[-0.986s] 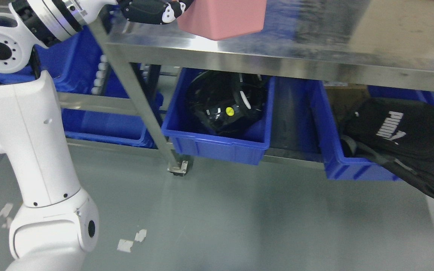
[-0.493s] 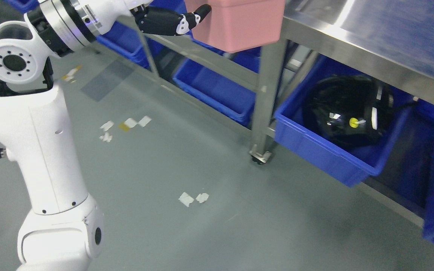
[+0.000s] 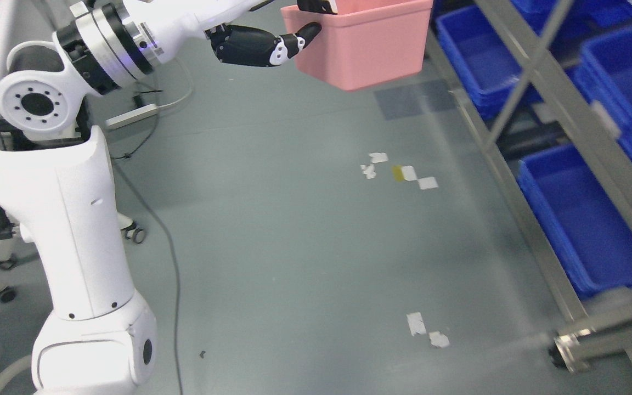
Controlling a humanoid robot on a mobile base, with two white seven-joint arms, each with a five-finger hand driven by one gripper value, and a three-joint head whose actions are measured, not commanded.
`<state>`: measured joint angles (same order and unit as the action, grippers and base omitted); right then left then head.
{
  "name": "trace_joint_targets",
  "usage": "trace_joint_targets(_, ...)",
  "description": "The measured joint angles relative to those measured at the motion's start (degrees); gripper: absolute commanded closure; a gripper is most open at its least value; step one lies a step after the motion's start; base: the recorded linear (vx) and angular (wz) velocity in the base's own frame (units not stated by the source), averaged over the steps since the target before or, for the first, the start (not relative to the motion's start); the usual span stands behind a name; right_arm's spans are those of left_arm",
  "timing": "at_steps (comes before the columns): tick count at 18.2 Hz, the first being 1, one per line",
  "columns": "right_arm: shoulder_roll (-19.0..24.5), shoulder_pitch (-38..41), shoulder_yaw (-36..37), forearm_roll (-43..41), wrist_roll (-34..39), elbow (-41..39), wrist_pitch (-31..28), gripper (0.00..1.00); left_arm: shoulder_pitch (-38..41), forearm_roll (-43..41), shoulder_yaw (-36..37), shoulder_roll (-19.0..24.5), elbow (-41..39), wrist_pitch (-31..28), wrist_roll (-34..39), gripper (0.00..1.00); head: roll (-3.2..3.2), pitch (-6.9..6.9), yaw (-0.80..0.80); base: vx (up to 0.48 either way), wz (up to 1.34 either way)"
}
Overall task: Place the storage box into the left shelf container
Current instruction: 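Hold the pink box aloft in the left hand while turning toward the shelf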
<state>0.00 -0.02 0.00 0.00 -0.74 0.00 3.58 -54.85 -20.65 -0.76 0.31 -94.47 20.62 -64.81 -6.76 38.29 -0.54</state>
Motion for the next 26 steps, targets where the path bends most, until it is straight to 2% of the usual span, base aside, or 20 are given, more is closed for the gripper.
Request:
trace_joint_targets(7,0.00,0.00,0.00,0.00,0.06,0.00,0.10,0.00,0.48,-0.06,-0.55,-0.15,-0.49,0.09,0.00,1.00,0.00,0.00,0.00,0.413,0.56)
trace_joint_targets(18,0.00,0.04,0.00,0.00,0.04,0.00,0.10,0.00,0.77,-0.22,-1.67,-0.25,-0.82,0.26,-0.01,1.00,0.00,0.01,0.00,0.502,-0.25)
trace_joint_targets(26,0.00,0.02,0.00,0.00,-0.02,0.00,0.10,0.00,5.16,-0.26,-2.51,-0.28,-0.84,1.61,-0.02,0.99,0.00,0.01,0.00,0.581,0.04)
